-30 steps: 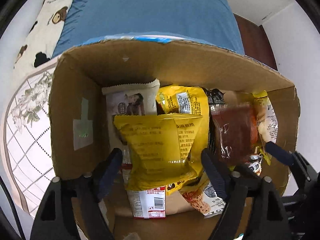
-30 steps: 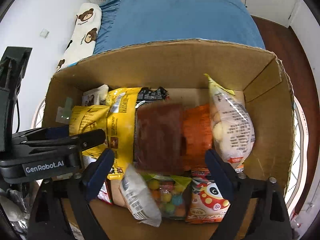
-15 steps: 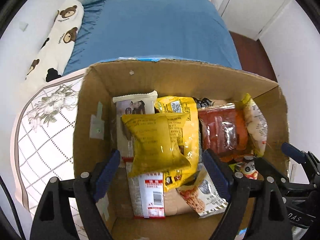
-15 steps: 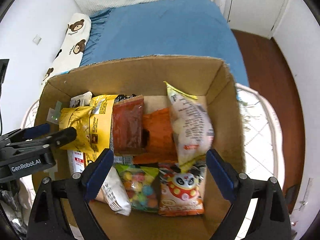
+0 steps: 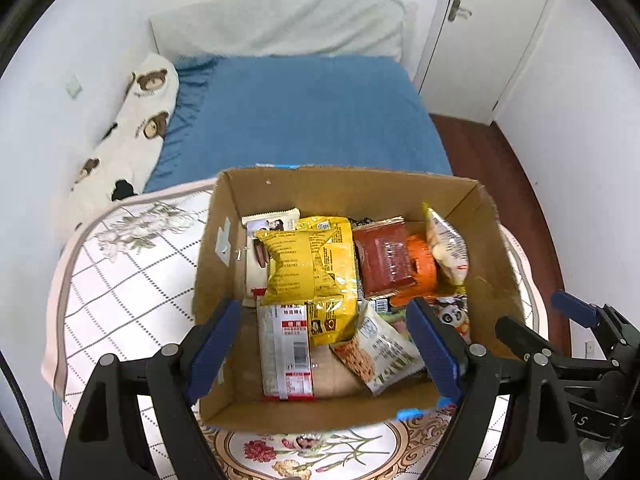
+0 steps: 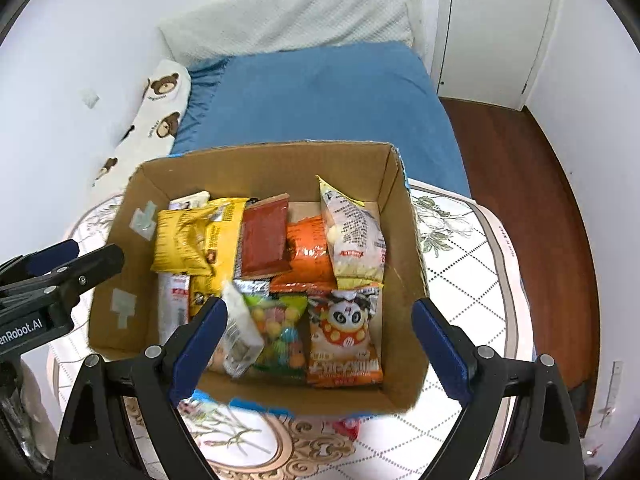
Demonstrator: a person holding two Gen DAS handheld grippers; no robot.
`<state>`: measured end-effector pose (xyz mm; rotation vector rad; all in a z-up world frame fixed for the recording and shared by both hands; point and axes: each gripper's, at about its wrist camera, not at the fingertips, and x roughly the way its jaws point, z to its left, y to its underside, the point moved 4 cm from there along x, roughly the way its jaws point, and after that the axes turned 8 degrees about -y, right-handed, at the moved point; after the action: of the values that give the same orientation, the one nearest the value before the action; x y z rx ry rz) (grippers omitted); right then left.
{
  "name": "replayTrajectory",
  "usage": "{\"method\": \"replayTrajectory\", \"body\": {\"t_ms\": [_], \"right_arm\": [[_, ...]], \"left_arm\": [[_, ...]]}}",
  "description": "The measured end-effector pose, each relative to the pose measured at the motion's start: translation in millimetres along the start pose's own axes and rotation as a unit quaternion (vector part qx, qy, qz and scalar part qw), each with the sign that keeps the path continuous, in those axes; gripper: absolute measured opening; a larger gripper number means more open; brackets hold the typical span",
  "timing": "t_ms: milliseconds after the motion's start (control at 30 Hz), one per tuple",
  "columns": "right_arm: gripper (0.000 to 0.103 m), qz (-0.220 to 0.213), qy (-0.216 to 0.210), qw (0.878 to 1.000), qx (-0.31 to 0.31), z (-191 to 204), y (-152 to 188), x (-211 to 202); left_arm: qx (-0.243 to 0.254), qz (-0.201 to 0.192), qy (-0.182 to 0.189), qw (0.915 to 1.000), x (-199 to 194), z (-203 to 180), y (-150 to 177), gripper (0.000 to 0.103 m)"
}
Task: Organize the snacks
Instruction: 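Grasp the green-white candy bag with left tool while right tool grasps the red triangular candy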
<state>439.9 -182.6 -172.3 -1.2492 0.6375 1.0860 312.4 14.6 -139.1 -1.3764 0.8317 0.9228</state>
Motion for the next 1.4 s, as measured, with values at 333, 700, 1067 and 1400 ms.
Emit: {"method": "replayTrajectory", "body": {"t_ms": [333, 700, 1067, 1400], "right_arm": [[0.095, -0.063, -0.025, 0.997, -0.028, 19, 26, -75], [0.095, -0.064, -0.069, 0.995, -0.034, 20, 58, -100], [0.061, 0.087, -0.087, 0.991, 0.059, -40, 135, 30], [0.061, 0.118, -0.068, 0.985, 0.106, -61, 146, 100]], "left_arm": [[-0.012, -0.066, -0.015, 0.9976, -68, -10, 25, 0.084], [-0.047, -0.070, -0.026, 0.9961, -92, -12, 68, 0.084], [-0.100, 0.079, -0.065, 0.9897, 9, 43, 147, 0.084], [-0.165, 0.211, 0.018, 0.9633, 104, 41, 186, 0.084]]}}
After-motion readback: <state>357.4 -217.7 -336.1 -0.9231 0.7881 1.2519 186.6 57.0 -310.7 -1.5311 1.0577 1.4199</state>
